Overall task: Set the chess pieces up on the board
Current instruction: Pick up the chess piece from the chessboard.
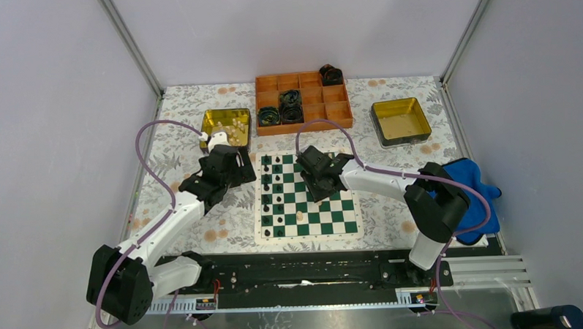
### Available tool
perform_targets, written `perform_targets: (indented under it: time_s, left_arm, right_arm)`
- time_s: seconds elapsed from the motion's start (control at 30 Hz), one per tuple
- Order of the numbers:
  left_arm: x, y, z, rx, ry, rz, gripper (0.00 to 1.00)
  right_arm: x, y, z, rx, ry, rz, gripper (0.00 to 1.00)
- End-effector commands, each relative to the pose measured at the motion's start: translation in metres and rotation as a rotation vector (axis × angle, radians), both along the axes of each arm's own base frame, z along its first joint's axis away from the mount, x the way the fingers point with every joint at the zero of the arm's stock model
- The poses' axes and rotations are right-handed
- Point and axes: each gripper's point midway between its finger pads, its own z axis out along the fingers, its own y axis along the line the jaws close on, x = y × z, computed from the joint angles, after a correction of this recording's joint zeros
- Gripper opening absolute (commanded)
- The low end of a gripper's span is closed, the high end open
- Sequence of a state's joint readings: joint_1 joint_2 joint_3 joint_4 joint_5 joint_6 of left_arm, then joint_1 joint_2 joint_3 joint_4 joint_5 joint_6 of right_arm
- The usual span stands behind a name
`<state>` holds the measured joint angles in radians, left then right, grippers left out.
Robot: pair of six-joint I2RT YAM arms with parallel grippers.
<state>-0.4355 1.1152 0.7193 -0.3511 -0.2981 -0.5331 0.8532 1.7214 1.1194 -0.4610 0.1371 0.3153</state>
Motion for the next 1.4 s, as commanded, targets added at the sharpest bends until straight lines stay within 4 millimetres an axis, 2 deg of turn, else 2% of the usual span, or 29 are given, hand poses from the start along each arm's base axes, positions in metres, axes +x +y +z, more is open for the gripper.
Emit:
perform_targets:
  time_s: [0.0, 0.3, 0.5, 1.07, 1.37]
  left_arm:
    - [0.007, 0.000, 0.003, -0.014, -0.031, 0.011, 0.99]
    - [0.007, -0.001, 0.002, -0.015, -0.029, 0.009, 0.99]
    - [0.007, -0.001, 0.003, -0.017, -0.031, 0.007, 0.99]
    - [0.007, -0.002, 0.005, -0.020, -0.035, 0.005, 0.99]
    - [0.007, -0.002, 0.005, -0.019, -0.035, 0.005, 0.99]
  right_arm:
    - [-0.003, 0.004, -0.001, 0.010, 0.001, 0.003, 0.35]
    - [-0.004, 0.002, 0.001, 0.009, 0.000, -0.003, 0.20]
    - [-0.002, 0.001, 0.010, 0.012, -0.012, -0.012, 0.09]
    - [0.001, -0.005, 0.051, 0.038, -0.076, -0.041, 0.06]
    - [0.019, -0.032, 0.057, -0.040, -0.135, -0.131, 0.05]
